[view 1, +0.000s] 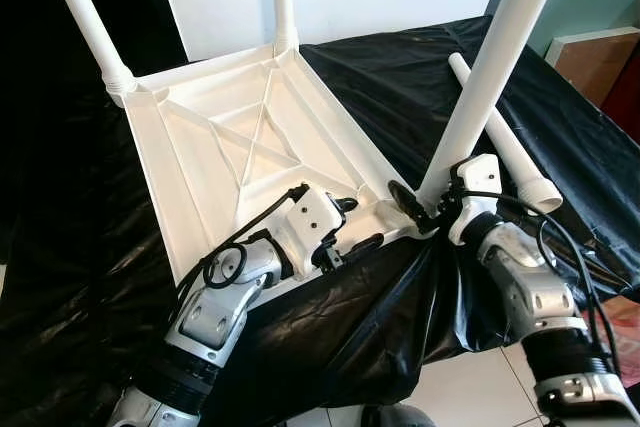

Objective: Building children table

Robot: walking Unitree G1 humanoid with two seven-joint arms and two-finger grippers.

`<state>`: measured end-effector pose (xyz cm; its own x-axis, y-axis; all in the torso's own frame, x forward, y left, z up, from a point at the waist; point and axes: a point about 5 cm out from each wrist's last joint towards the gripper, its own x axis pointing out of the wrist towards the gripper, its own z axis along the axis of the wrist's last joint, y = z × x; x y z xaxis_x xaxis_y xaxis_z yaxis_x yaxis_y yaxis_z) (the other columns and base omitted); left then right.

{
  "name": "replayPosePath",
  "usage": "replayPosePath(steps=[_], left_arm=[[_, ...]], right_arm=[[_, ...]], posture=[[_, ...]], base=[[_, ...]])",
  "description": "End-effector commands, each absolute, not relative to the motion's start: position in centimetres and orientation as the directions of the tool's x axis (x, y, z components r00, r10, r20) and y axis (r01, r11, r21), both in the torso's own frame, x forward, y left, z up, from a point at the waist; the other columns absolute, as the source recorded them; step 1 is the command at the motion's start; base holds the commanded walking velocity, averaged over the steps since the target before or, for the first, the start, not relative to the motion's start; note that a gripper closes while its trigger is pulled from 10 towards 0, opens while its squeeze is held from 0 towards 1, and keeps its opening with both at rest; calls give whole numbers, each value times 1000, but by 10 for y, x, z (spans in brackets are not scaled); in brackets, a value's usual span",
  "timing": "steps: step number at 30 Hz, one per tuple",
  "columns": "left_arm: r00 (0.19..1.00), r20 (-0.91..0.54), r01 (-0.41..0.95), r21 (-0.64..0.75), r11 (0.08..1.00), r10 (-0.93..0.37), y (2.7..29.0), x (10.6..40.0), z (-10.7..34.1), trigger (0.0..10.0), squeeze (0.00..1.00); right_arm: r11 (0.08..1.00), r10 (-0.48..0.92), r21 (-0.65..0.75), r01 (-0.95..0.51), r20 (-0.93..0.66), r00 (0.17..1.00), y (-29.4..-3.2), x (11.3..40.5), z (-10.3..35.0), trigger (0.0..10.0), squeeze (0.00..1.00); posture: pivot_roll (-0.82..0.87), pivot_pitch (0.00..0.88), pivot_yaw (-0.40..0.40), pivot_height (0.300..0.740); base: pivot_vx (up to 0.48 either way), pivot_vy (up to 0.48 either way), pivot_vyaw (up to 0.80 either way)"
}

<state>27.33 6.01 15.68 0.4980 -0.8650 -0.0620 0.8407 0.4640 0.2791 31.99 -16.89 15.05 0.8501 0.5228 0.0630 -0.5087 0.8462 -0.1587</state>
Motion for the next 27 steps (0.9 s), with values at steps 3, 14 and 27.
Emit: replayPosePath(steps=[3, 14, 27], left_arm=[[463, -108, 866, 265, 424, -880, 57, 267, 146, 10000, 0], [458, -127, 871, 259, 417, -880, 57, 265, 140, 10000, 0], [449, -131, 875, 263, 406, -884, 58, 266, 141, 10000, 0]], right_arm=[[800, 584, -177, -573, 14, 812, -169, 323, 142, 4510, 0], [804, 574, -176, -568, -18, 818, -181, 323, 132, 0, 0], [889, 439, -141, -436, -6, 898, -184, 317, 123, 10000, 0]], posture=[[2, 100, -29, 740], [-6, 102, -19, 740], [-21, 112, -3, 740]], base=[[0, 0, 0], [0, 0, 0], [0, 0, 0]])
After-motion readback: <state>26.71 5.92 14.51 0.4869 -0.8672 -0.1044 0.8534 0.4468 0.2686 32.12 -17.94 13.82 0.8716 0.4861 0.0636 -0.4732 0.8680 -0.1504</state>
